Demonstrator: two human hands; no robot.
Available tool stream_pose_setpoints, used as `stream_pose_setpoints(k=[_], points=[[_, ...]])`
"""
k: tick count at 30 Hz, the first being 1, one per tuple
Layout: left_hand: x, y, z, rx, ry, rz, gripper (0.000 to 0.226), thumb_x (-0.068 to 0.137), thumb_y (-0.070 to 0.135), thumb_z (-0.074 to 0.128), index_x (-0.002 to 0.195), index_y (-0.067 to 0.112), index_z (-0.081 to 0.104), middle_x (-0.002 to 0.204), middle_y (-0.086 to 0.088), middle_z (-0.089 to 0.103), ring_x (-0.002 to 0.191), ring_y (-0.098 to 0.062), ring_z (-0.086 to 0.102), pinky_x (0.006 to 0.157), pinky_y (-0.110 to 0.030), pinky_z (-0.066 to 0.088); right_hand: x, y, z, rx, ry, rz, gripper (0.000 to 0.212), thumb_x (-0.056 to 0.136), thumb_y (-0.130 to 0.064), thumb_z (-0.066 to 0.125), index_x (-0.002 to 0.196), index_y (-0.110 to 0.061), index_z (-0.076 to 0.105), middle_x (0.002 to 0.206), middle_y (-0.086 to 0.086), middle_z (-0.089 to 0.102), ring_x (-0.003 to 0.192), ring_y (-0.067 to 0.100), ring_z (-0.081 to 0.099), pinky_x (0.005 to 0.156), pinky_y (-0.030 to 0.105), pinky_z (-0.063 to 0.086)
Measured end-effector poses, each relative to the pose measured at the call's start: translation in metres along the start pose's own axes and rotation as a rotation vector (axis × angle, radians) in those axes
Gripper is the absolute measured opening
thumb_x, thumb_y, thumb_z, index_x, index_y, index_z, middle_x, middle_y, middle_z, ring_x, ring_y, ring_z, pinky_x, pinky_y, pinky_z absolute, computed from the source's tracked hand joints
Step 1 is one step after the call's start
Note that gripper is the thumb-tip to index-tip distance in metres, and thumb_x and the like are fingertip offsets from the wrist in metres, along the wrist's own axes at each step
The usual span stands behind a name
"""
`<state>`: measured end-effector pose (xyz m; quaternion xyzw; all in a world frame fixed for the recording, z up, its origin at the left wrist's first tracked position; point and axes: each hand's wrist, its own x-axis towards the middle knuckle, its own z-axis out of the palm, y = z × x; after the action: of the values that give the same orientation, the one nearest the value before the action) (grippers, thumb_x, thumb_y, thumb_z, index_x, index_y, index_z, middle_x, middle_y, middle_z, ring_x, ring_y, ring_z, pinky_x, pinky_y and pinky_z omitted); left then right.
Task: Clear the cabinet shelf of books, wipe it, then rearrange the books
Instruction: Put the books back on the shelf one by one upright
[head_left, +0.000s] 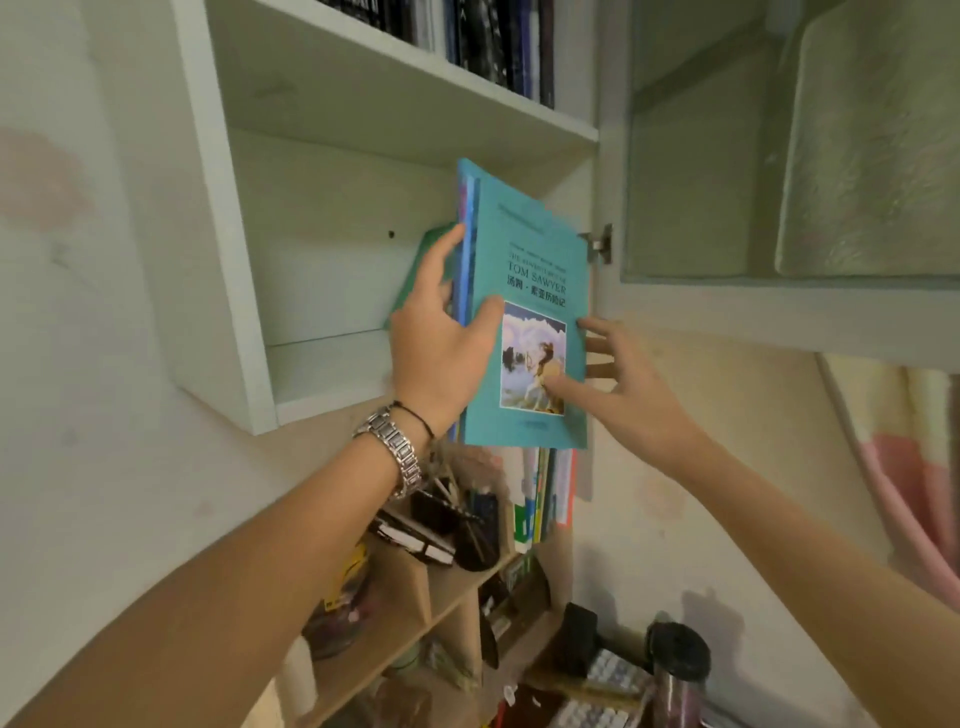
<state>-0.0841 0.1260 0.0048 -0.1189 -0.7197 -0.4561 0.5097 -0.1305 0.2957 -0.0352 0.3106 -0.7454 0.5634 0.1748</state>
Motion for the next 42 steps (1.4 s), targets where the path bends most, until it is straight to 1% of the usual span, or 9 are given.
stream_pose_setpoints(k=[7,16,20,23,26,29,34,37,42], points=[[0.056,-0.006,-0.011,0.352,0.202,0.174,0.059,0.085,0.021,0.061,0.140,0.032,0.041,0.092,0.006,0.070,0.062,-0.015,0.064,0.055,-0.029,0.055,0.040,-0.011,0.007,-0.136,-0.113,-0.066,0.063,0.082,-0.019,0.074,0.136,-0.014,0.042,0.122,-0.001,0.043,0.078,-0.011,0.052,0.060,-0.001,0.039],[0.090,-0.043,-0.015,0.515,0.328,0.055,0.059,0.088,0.024,0.060,0.141,0.037,0.038,0.080,0.008,0.064,0.054,-0.011,0.052,0.047,-0.015,0.038,0.071,0.000,0.026,-0.176,-0.144,-0.134,0.063,0.086,-0.027,0.071,0.140,-0.021,0.041,0.136,-0.001,0.045,0.118,0.015,0.048,0.093,0.029,0.047],[0.094,-0.059,-0.012,0.557,0.341,0.048,0.061,0.087,0.023,0.060,0.142,0.037,0.037,0.079,0.007,0.063,0.058,-0.014,0.056,0.052,-0.021,0.043,0.082,0.002,0.036,-0.142,-0.153,-0.140,0.062,0.087,-0.030,0.069,0.141,-0.023,0.040,0.134,-0.005,0.046,0.116,0.012,0.047,0.086,0.023,0.042],[0.096,-0.065,-0.011,0.517,0.354,0.029,0.063,0.086,0.022,0.060,0.142,0.037,0.035,0.081,0.005,0.066,0.060,-0.016,0.060,0.056,-0.026,0.051,0.093,-0.001,0.049,-0.018,-0.196,-0.108,0.059,0.087,-0.026,0.070,0.138,-0.026,0.040,0.127,-0.008,0.048,0.117,0.011,0.048,0.076,0.013,0.042],[0.099,-0.067,-0.011,0.447,0.345,0.023,0.062,0.084,0.021,0.060,0.140,0.034,0.036,0.084,0.007,0.068,0.061,-0.016,0.062,0.055,-0.029,0.054,0.106,-0.007,0.063,0.229,-0.212,-0.033,0.058,0.087,-0.023,0.069,0.137,-0.029,0.040,0.124,-0.008,0.050,0.115,0.015,0.054,0.087,0.025,0.048],[0.099,-0.068,-0.012,0.411,0.320,0.020,0.061,0.084,0.021,0.062,0.139,0.028,0.037,0.089,0.006,0.070,0.064,-0.014,0.063,0.052,-0.019,0.048,0.118,-0.014,0.077,0.336,-0.229,0.019,0.056,0.091,-0.022,0.064,0.139,-0.034,0.037,0.125,-0.008,0.049,0.111,0.011,0.054,0.095,0.040,0.050],[0.096,-0.069,-0.012,0.344,0.227,0.020,0.061,0.083,0.020,0.066,0.138,0.024,0.040,0.095,0.008,0.070,0.072,-0.010,0.066,0.061,-0.019,0.053,0.136,-0.026,0.095,0.525,-0.267,0.099,0.054,0.095,-0.034,0.058,0.142,-0.042,0.033,0.119,-0.018,0.053,0.107,0.008,0.054,0.081,0.038,0.052],[0.095,-0.067,-0.015,0.296,0.202,0.005,0.053,0.082,0.018,0.069,0.132,0.020,0.049,0.094,0.012,0.066,0.073,-0.001,0.062,0.060,-0.005,0.047,0.143,-0.028,0.103,0.548,-0.269,0.116,0.056,0.094,-0.039,0.058,0.144,-0.045,0.032,0.129,-0.016,0.053,0.118,0.012,0.054,0.091,0.053,0.051],[0.094,-0.062,-0.024,0.048,0.075,-0.197,0.040,0.079,0.020,0.073,0.117,0.021,0.059,0.096,0.020,0.058,0.068,0.012,0.059,0.057,-0.004,0.047,0.142,-0.031,0.105,0.544,-0.265,0.101,0.054,0.094,-0.041,0.056,0.143,-0.043,0.034,0.119,-0.019,0.058,0.107,0.006,0.059,0.079,0.045,0.056]])
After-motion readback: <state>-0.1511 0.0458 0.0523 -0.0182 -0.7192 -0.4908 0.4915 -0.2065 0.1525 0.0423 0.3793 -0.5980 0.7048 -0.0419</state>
